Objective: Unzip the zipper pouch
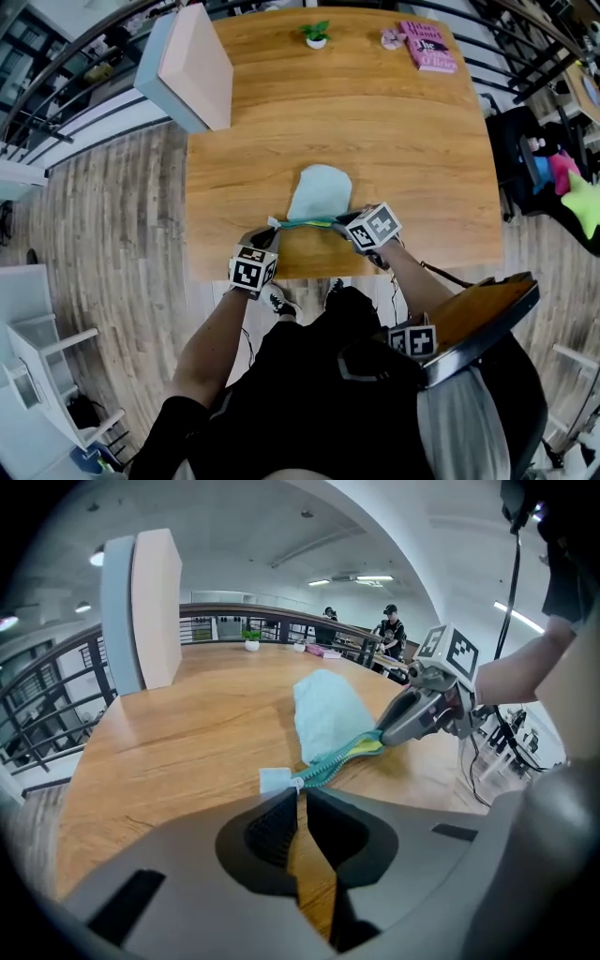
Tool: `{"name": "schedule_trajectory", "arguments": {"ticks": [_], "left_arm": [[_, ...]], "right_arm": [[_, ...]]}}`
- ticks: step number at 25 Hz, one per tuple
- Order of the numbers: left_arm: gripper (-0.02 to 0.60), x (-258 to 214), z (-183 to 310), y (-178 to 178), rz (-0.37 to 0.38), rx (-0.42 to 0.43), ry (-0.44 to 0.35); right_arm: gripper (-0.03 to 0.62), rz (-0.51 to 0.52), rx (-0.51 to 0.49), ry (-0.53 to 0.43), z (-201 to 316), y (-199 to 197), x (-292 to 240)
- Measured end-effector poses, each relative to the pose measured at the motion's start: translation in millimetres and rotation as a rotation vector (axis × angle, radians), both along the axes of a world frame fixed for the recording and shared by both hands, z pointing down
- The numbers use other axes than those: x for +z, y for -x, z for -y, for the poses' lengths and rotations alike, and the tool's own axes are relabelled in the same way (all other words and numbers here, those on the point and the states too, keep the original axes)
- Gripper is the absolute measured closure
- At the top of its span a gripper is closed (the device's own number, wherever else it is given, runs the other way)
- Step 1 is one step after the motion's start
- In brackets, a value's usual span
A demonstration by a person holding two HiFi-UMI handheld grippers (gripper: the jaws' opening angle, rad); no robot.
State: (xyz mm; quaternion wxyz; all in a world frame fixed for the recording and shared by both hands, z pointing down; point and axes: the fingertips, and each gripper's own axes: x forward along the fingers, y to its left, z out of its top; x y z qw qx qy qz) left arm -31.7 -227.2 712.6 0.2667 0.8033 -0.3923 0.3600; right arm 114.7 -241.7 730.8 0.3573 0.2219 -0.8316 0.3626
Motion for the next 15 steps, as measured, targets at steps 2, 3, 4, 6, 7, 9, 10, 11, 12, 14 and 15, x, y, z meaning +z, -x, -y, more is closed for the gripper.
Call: {"name": "schedule_trajectory", "arguments": {"ticks": [2,3,4,6,7,9,10,11,12,14,15], "left_arm": [[0.546,-5.3,0.0,-2.1,-0.013,0.003,-0.017],[0.545,-9.5,0.9,-2.7,-0.018,0.003,-0.031],[0.54,-14.7,1.4,-2.8,-0.025,0.0,-0.044],[0.515,-28.7,0.9,-2.1,-0.043,-0.009,-0.067],[0.508,-37.0,0.3,-1.6,-0.049,-0.011,-0.079],[0.498,-55.9,2.4,-3.5,-0.057,0.003,-0.112],[0.494,-67.4,6.0,-6.0,-0.065,0.015,-0.138],[0.489,-80.4,10.1,-7.5,-0.076,0.021,-0.169],[0.486,-94.1,14.3,-7.1,-0.09,0.019,-0.2],[0.483,-121.4,23.1,-0.1,-0.13,-0.016,-0.258],[0.483,-134.3,27.4,5.6,-0.152,-0.044,-0.283]], "right_arm": [[0.512,-0.012,0.007,-0.016,-0.3,-1.3,-1.2],[0.502,-0.019,0.01,-0.022,-0.3,-2.0,-2.2],[0.483,-0.025,0.013,-0.025,-1.0,-2.6,-3.6],[0.434,-0.029,0.027,-0.031,-3.0,-3.8,-10.1],[0.422,-0.026,0.042,-0.038,-3.3,-4.8,-15.6],[0.41,-0.018,0.083,-0.067,0.8,-9.1,-30.0],[0.408,-0.013,0.104,-0.083,4.9,-11.8,-38.6],[0.408,-0.005,0.121,-0.099,8.8,-13.6,-48.0],[0.408,0.007,0.135,-0.114,12.1,-13.8,-58.3],[0.408,0.04,0.162,-0.153,19.9,-12.5,-84.0],[0.408,0.06,0.177,-0.176,24.7,-12.1,-99.4]]}}
